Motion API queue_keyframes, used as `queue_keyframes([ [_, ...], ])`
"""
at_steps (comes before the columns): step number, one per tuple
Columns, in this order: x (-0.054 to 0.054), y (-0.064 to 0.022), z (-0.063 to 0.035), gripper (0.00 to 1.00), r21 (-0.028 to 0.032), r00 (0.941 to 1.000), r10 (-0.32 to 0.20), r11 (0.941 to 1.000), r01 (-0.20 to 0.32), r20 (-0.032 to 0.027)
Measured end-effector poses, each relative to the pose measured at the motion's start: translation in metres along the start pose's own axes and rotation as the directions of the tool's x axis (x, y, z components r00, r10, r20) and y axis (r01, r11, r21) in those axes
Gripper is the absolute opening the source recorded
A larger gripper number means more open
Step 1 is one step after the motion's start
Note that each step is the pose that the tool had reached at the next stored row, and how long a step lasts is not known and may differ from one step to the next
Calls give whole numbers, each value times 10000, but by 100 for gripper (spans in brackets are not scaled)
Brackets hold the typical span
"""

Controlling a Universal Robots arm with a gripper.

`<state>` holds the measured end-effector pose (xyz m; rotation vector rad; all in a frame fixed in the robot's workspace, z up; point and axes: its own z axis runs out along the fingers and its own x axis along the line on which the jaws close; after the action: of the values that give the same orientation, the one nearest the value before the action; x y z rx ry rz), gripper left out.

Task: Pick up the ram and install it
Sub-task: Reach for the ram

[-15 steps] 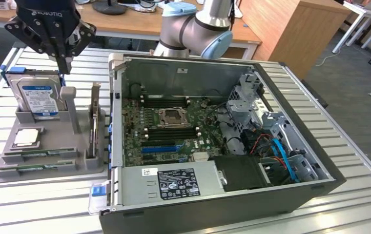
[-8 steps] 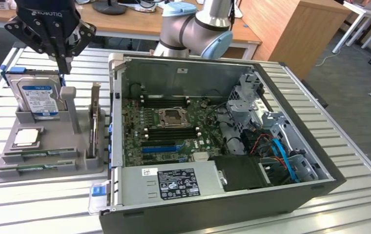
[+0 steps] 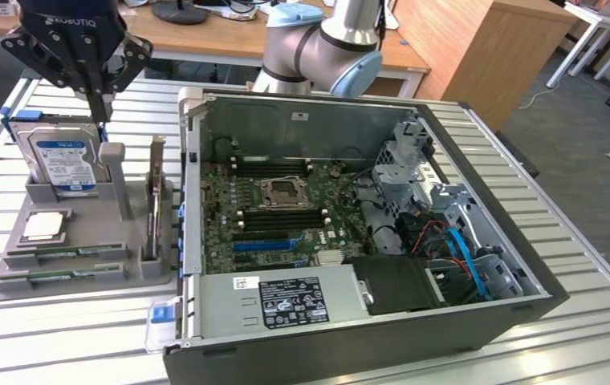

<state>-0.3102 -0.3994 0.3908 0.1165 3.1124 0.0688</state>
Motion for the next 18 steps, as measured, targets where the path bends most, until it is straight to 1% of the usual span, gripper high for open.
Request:
queue_keyframes([
  [3,34,-3,-1,11,1,10000,0,10000,0,0],
  [9,36,-13,-1,11,0,10000,0,10000,0,0],
  [12,32,-58,-3,11,0,10000,0,10000,0,0],
  [18,22,-177,-8,11,0,10000,0,10000,0,0],
])
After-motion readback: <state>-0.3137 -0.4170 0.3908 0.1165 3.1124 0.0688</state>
